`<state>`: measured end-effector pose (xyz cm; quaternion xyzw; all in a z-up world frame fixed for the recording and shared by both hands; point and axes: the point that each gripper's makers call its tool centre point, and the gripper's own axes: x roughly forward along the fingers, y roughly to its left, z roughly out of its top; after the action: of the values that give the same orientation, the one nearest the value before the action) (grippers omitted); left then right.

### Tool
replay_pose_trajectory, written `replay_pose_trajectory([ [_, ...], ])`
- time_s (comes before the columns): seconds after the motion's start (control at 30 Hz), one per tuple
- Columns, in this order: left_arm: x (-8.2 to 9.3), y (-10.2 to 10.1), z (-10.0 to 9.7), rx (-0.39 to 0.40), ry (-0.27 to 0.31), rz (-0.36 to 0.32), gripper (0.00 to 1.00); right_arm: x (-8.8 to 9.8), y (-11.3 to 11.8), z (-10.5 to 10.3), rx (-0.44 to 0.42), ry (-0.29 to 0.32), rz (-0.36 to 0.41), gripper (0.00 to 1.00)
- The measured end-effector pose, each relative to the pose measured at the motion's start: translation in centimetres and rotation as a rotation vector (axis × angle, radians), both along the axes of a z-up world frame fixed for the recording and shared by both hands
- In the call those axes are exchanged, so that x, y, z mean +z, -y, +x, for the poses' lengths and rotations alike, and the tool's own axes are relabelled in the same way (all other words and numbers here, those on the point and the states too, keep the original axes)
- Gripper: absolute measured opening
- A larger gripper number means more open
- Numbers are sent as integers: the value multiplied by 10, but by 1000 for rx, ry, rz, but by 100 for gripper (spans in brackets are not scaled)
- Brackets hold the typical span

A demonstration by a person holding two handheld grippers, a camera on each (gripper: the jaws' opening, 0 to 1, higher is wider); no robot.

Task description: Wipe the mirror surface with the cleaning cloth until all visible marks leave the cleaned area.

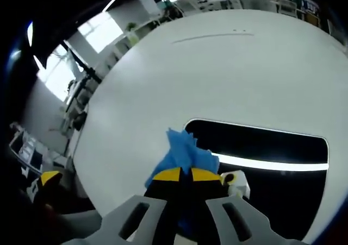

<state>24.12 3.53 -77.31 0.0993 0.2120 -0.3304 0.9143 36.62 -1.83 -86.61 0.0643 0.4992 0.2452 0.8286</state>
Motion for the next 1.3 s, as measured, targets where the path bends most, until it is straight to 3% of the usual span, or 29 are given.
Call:
replay_pose_trajectory([
  [0.1, 1, -1, 0, 2, 6, -2, 99, 0, -1, -1, 30, 23, -28, 0],
  [0.5, -1, 1, -1, -13, 1, 1, 98, -1, -1, 0, 34, 48, -9, 0],
  [1.3, 2, 0, -1, -9, 9, -1, 98, 0, 11, -3, 68, 113, -47, 0],
])
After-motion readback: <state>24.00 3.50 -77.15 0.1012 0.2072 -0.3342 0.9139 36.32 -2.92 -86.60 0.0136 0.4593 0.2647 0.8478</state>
